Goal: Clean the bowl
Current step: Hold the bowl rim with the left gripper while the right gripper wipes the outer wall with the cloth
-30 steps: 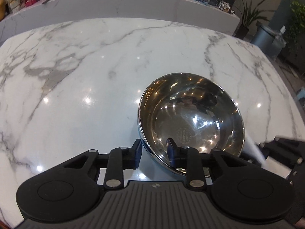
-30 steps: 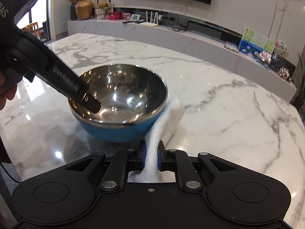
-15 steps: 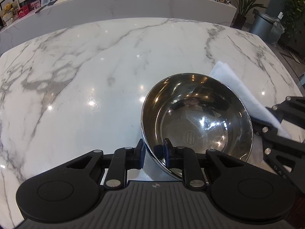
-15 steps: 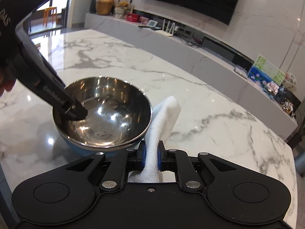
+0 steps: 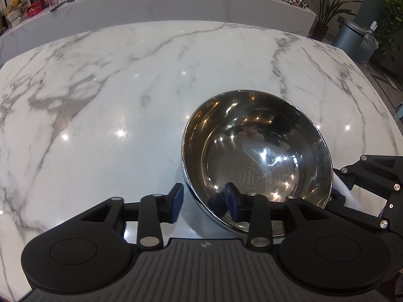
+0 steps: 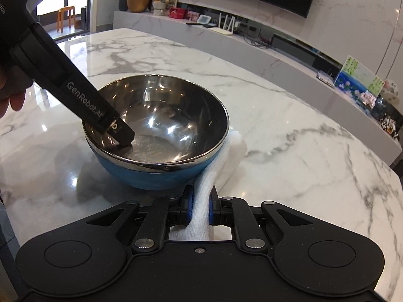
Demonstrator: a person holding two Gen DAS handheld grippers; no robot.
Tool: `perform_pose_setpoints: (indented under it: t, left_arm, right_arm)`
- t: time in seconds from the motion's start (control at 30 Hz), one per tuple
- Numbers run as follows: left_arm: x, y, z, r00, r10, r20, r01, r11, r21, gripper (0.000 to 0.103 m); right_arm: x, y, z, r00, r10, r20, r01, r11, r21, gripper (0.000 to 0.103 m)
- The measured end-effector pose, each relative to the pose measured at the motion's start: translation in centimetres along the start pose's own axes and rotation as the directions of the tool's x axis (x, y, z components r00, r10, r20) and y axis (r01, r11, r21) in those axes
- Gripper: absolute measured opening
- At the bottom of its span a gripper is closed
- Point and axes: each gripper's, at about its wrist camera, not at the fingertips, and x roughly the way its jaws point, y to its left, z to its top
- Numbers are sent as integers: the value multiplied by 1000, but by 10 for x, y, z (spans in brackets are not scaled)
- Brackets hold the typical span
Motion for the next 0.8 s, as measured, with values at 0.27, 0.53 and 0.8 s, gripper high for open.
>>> perform_pose_setpoints:
  t: [0.27,0.53,0.8]
  left_arm:
    - [3,-3,9,999,39,-3,-39,999,35,29]
    - [3,1,15,999,54,3,-54,996,72,22]
    - [5,-5,23,998,65,21,-67,988,139,21]
  right_arm:
    - [-7,7,-1,999,44,-8,-44,999,-32,10]
    - [-12,-2,4,1000,-3,26,4,999,-33,10]
    - [-16,-8,11,999,-10,39,12,998,-66,10]
